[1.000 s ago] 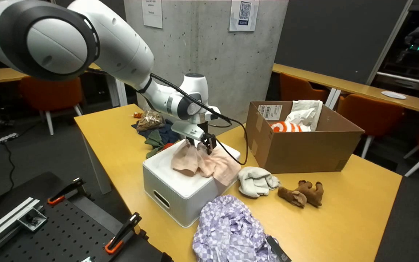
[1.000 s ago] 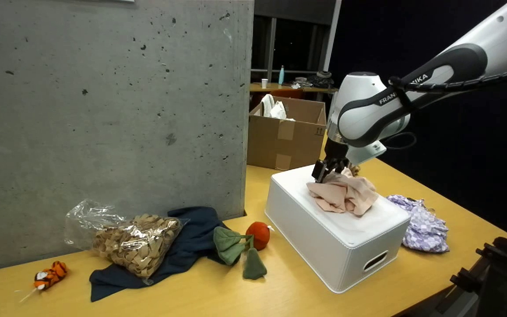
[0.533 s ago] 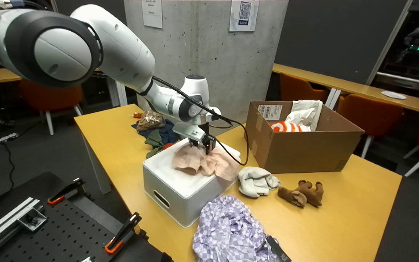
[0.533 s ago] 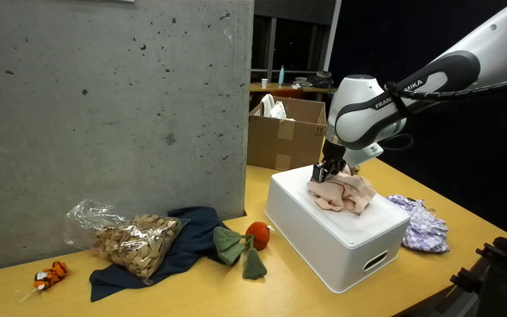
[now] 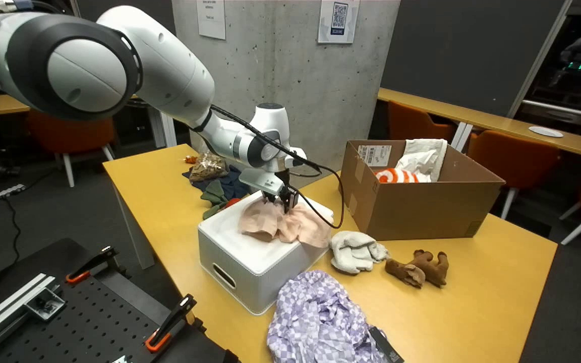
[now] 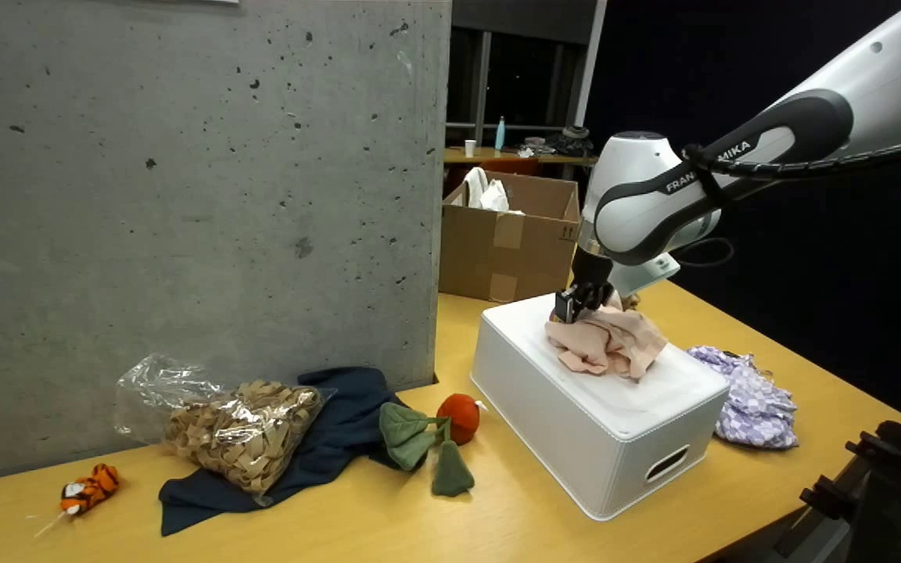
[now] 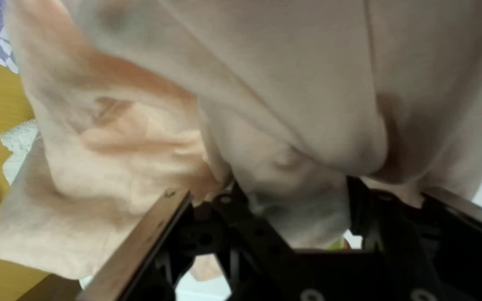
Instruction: Pick up the light pink shirt and put it on top of the yellow container, pick up the pink shirt with the yellow container and and lift them upwards then put them back on the white basket, pick up the light pink shirt only and put it on the table
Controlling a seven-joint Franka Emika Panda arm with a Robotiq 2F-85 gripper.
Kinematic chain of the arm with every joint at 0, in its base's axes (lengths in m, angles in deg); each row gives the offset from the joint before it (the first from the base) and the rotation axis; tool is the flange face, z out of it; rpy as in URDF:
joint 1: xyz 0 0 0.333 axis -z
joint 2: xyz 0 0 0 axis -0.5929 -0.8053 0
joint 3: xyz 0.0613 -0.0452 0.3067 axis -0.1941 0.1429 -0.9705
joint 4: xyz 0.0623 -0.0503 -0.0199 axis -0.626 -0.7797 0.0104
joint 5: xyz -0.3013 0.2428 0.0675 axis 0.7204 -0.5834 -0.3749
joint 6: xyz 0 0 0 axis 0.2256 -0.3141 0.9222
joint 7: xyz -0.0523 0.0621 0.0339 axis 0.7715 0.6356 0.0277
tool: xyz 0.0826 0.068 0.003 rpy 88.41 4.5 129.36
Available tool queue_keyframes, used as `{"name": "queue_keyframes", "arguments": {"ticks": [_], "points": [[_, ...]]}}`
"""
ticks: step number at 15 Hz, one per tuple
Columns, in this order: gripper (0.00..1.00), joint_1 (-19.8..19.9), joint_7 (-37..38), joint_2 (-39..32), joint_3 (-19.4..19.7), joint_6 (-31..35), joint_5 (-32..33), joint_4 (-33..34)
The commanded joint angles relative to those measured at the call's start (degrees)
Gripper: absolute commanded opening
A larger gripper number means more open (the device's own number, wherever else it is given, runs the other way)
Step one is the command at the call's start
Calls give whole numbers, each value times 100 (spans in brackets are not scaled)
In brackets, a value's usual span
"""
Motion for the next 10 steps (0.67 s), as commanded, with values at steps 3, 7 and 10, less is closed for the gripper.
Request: {"name": "queue_keyframes", "arguments": {"ticks": [3,7,10], "points": [[25,-124,190,564,142,81,160,-591],[25,-66,153,1608,216,160,164,-1577],[25,-20,154,2335,376,143,225,-2057]]}}
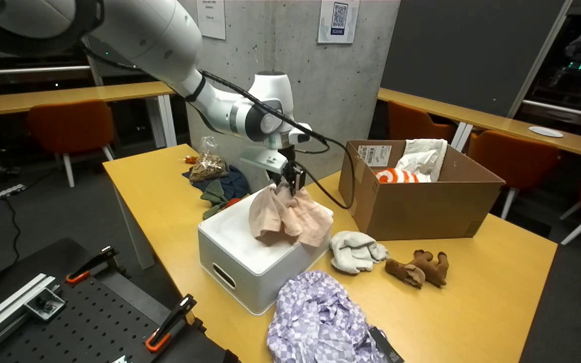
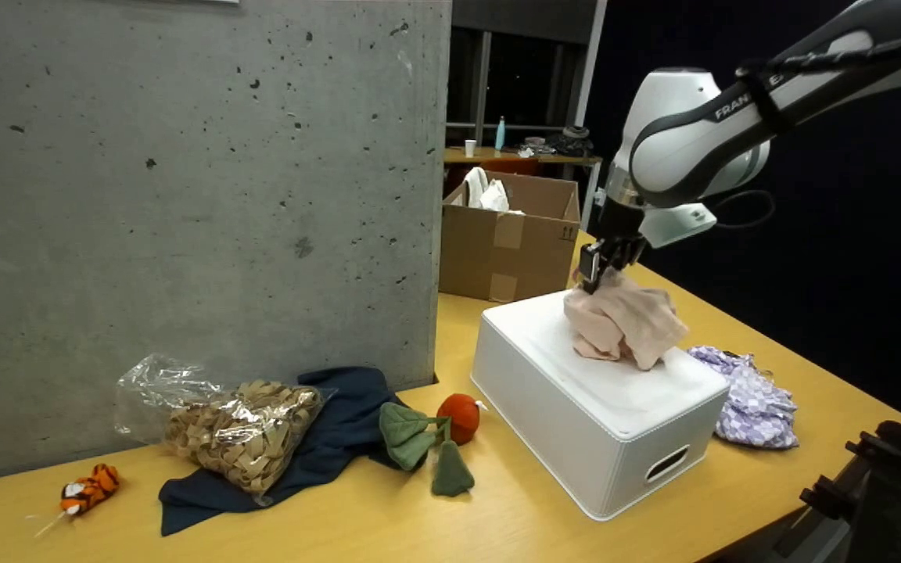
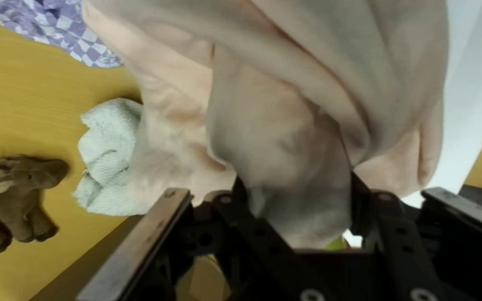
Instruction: Pick up the light pink shirt and put it on top of the yellow container, pick up the pink shirt with the yellow container and and lift them upwards then put them back on the white basket, pick up the light pink shirt only and put it on the table
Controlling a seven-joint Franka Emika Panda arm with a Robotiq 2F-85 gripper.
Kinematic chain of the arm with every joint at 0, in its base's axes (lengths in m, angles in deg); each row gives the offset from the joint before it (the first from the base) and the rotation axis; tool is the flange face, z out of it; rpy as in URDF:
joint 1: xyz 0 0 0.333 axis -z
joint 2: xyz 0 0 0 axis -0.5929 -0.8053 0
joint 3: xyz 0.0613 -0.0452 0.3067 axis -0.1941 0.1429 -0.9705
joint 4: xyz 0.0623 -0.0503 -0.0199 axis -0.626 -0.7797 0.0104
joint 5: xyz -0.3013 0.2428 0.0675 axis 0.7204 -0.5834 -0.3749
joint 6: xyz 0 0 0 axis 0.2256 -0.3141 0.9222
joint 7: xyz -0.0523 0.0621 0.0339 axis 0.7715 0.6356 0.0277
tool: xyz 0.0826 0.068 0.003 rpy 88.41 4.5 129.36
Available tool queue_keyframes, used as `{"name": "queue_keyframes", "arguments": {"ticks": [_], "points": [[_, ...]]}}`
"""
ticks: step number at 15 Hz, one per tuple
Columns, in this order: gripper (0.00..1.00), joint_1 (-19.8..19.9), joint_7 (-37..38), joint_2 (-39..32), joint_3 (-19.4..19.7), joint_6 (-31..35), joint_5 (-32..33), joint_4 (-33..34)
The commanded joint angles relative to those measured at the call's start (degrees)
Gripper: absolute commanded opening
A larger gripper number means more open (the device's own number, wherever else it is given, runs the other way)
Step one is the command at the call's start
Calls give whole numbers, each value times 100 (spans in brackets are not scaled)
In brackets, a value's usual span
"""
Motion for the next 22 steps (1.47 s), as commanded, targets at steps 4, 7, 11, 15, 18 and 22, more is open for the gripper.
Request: {"name": "queue_keyframes", "arguments": {"ticks": [4,7,11,15,18,22], "points": [[25,80,117,2007,334,98,369,-1395],[25,195,36,2815,343,121,452,-1717],[25,338,-185,3923,244,16,356,-2070],[25,343,-282,5036,219,-483,341,-2335],[25,336,-342,5649,183,-1026,271,-2384],[25,298,-359,5928,146,-1319,173,-2470]]}}
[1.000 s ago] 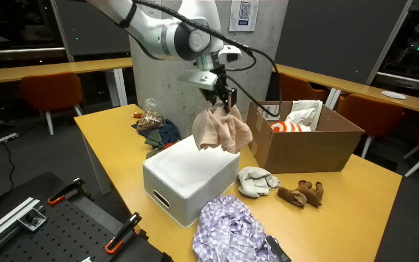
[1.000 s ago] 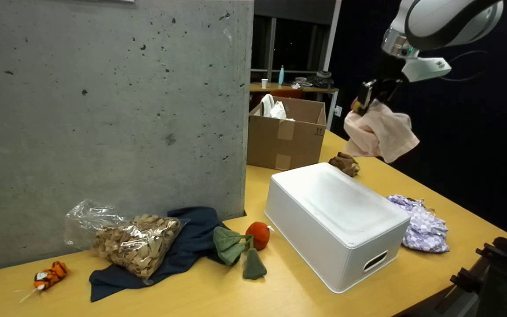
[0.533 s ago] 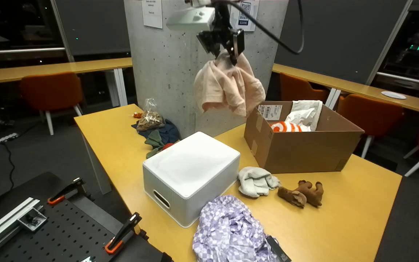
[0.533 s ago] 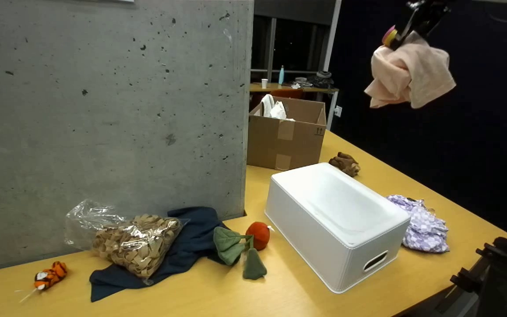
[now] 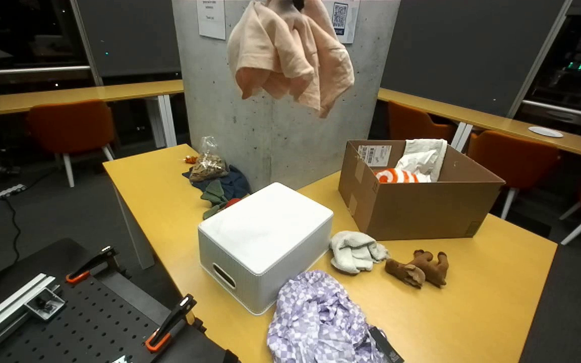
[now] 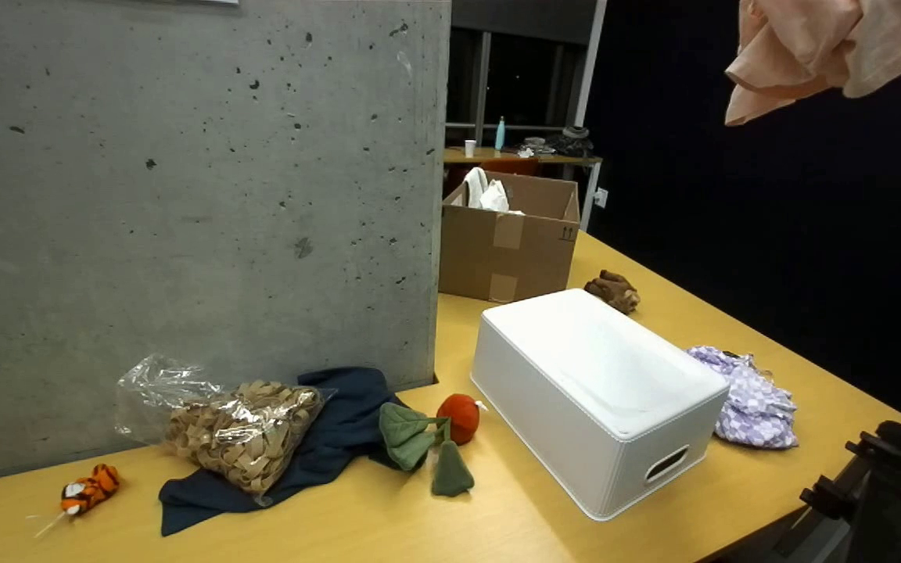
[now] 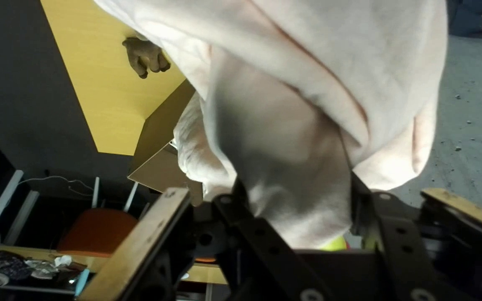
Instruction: Pick up the light pink shirt and put it on top of the yellow container, pick up the pink shirt with the yellow container and and lift them upwards then put them back on the white basket, pick up the light pink shirt only and put it on the table
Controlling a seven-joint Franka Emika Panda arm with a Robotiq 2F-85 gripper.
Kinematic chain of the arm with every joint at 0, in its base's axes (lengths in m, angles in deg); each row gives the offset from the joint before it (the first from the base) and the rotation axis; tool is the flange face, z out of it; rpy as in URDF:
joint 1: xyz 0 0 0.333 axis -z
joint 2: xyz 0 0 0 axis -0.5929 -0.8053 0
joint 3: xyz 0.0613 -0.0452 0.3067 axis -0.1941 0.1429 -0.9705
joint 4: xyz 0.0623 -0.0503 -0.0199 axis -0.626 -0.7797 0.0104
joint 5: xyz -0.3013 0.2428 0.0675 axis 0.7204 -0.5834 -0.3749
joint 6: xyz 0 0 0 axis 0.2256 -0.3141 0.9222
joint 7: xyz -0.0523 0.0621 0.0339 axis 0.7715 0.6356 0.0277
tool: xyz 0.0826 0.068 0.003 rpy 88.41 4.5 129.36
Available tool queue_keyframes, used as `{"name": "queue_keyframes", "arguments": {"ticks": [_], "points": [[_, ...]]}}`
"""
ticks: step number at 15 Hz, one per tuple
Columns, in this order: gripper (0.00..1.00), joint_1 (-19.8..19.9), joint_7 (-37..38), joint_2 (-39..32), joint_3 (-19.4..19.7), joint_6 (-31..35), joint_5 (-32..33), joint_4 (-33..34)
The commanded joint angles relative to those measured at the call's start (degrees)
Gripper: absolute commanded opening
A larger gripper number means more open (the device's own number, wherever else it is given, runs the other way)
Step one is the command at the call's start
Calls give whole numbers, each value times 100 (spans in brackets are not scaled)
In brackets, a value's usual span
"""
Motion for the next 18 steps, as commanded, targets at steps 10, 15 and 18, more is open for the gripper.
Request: {"name": "queue_keyframes", "arguments": {"ticks": [10,15,18], "points": [[25,-159,-886,-950,-147,688,-1366,-1032],[25,-81,-1015,-2033,-356,1019,-1591,-891],[25,-45,-948,-2559,-501,1149,-1554,-789]]}}
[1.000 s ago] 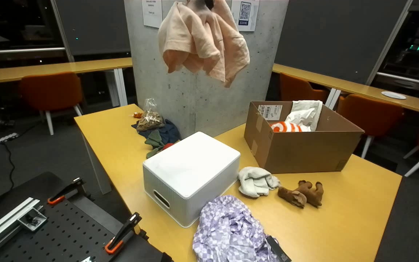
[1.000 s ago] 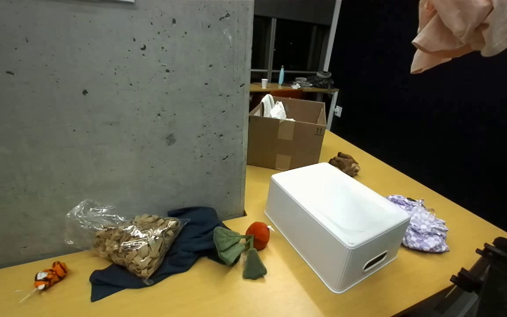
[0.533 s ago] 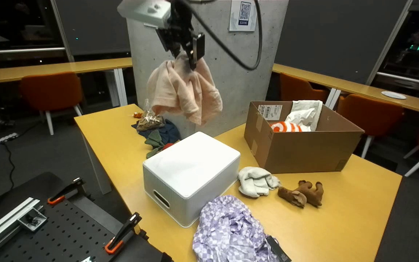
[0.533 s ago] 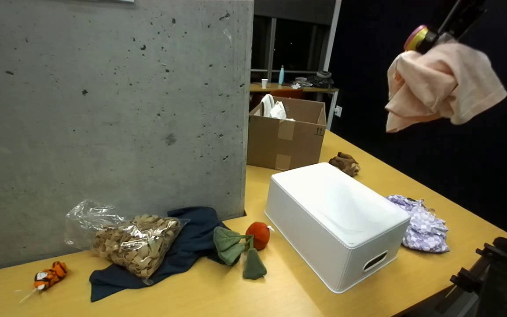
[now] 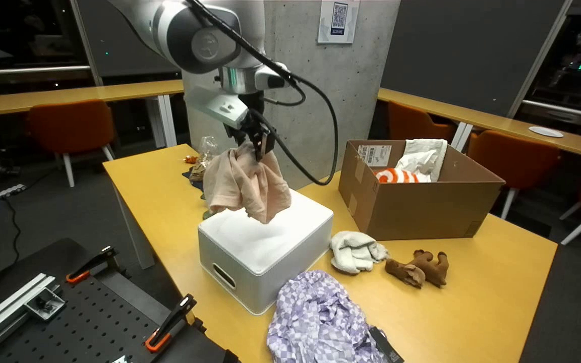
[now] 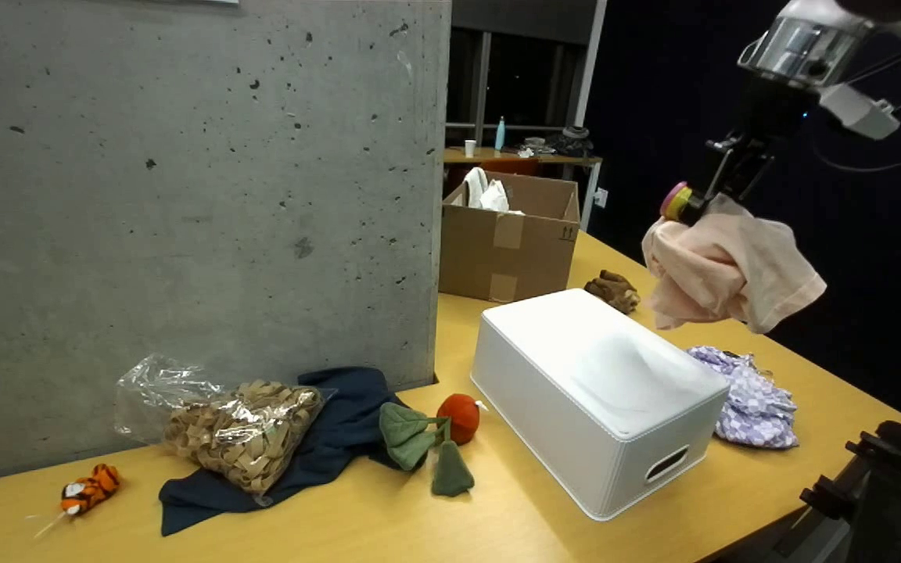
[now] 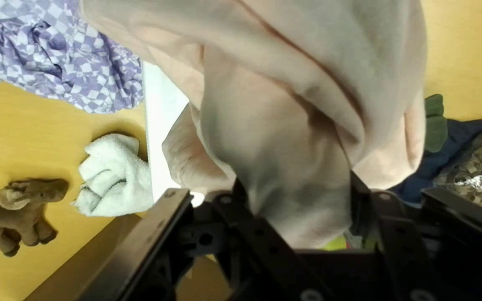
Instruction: Pick up the light pink shirt and put it on top of the yellow container, pick up the pink shirt with the yellow container and and lift them upwards then put them back on the white basket, pick up the light pink shirt only and put it on the table
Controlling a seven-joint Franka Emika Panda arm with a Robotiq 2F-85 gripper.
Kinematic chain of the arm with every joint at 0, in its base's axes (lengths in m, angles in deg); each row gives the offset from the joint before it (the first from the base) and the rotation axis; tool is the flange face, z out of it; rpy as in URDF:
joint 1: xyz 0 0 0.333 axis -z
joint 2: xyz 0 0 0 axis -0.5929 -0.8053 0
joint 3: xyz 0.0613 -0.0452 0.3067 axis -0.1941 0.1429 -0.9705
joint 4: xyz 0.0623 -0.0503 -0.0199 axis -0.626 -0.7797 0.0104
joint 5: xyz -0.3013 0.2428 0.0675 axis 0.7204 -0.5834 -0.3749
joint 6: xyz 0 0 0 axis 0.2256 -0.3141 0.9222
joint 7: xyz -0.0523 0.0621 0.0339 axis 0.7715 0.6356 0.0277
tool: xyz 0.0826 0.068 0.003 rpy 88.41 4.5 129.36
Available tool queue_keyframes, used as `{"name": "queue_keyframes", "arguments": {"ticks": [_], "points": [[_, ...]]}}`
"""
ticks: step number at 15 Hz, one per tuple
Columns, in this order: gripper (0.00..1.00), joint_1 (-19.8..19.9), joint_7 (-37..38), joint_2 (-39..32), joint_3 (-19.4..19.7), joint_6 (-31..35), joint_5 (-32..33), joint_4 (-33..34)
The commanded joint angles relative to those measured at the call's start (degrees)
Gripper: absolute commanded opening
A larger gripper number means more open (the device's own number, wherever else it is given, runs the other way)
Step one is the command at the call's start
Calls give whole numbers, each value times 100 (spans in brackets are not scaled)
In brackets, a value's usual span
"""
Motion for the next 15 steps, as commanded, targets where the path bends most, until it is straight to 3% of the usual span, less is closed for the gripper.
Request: {"name": "queue_keyframes", "arguments": {"ticks": [1,5,15], "points": [[25,129,-50,-673,-247,188,-76,328],[25,111,142,-1484,-339,434,139,650],[25,-55,1228,-2927,36,791,1098,1699]]}}
